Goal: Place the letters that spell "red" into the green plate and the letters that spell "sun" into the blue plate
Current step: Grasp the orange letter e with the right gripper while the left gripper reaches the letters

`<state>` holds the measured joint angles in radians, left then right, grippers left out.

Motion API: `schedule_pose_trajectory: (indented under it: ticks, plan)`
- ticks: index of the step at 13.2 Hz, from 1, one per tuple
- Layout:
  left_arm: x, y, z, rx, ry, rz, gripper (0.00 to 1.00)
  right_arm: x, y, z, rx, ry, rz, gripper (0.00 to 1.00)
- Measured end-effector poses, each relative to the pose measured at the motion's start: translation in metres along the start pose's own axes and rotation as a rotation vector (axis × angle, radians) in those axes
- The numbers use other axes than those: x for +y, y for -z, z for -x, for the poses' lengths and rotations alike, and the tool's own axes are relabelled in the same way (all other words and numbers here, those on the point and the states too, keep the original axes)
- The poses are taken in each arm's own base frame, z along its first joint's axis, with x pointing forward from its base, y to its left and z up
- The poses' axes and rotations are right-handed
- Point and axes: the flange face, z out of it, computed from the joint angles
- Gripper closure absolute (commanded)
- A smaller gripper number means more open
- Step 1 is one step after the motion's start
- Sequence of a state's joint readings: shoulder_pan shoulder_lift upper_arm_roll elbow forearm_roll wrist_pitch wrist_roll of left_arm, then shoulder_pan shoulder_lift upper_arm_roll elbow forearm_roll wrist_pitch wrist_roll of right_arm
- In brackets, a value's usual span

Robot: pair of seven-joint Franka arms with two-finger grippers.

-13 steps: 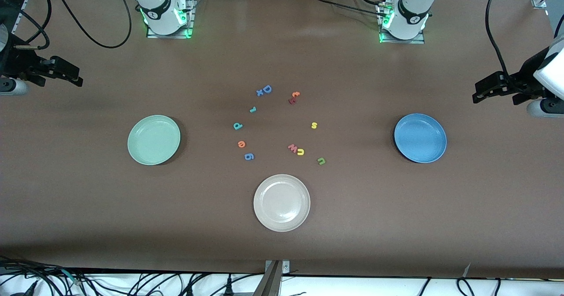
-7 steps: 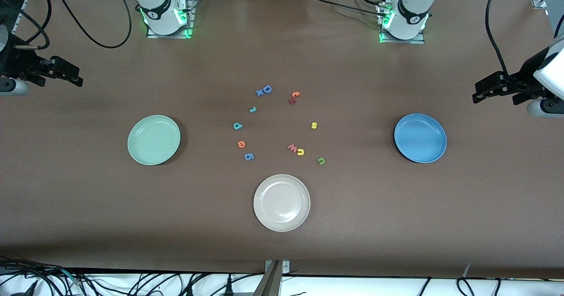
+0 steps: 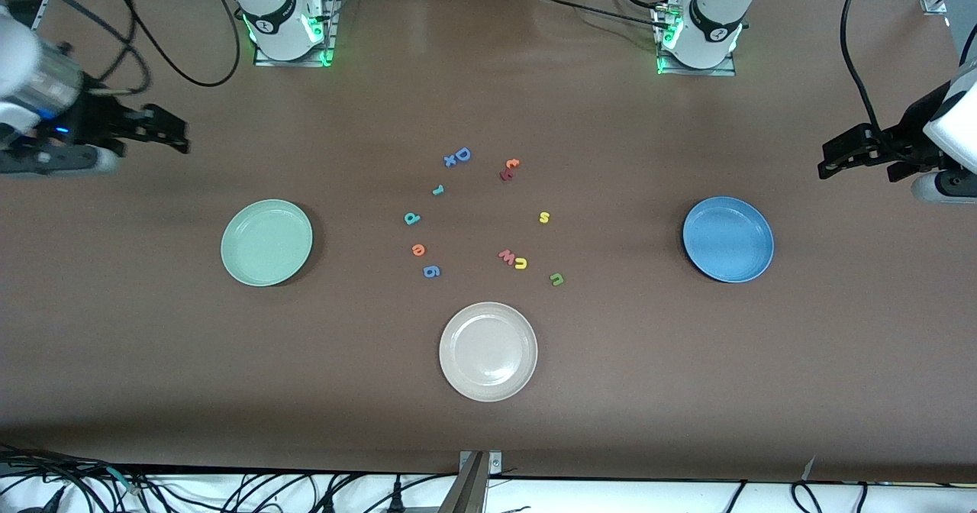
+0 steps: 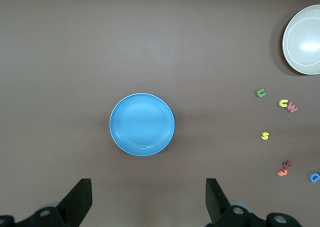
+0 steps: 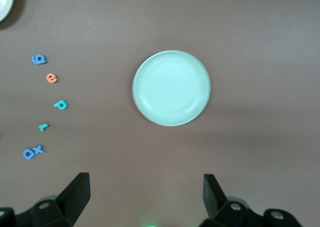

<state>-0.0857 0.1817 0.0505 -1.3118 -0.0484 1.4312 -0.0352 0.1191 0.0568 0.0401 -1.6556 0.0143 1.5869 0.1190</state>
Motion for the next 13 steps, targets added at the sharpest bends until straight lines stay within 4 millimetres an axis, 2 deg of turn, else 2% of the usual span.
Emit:
schedule_pose_trajectory:
  ticks: [3,6,10,11,13]
  plan:
    - [0.002,0.0,-0.002,0.018,-0.003,0.001,0.0,-0.077,-0.056,-0.023,-0.031,0.01,0.017,0.0]
    - [0.011,-0.023,-0.003,0.048,-0.019,0.006,0.0,-0.141,-0.118,-0.037,-0.062,0.076,0.035,0.0]
    - [0.019,-0.059,0.037,0.033,-0.039,0.008,0.0,-0.193,-0.195,-0.057,-0.043,0.08,0.036,0.0]
    - [0.028,-0.068,0.047,0.013,-0.055,0.006,0.0,-0.2,-0.208,-0.061,-0.039,0.087,0.034,0.0]
    - [0.047,-0.087,0.061,-0.027,-0.092,-0.002,0.0,-0.209,-0.218,-0.076,-0.028,0.091,0.028,0.0]
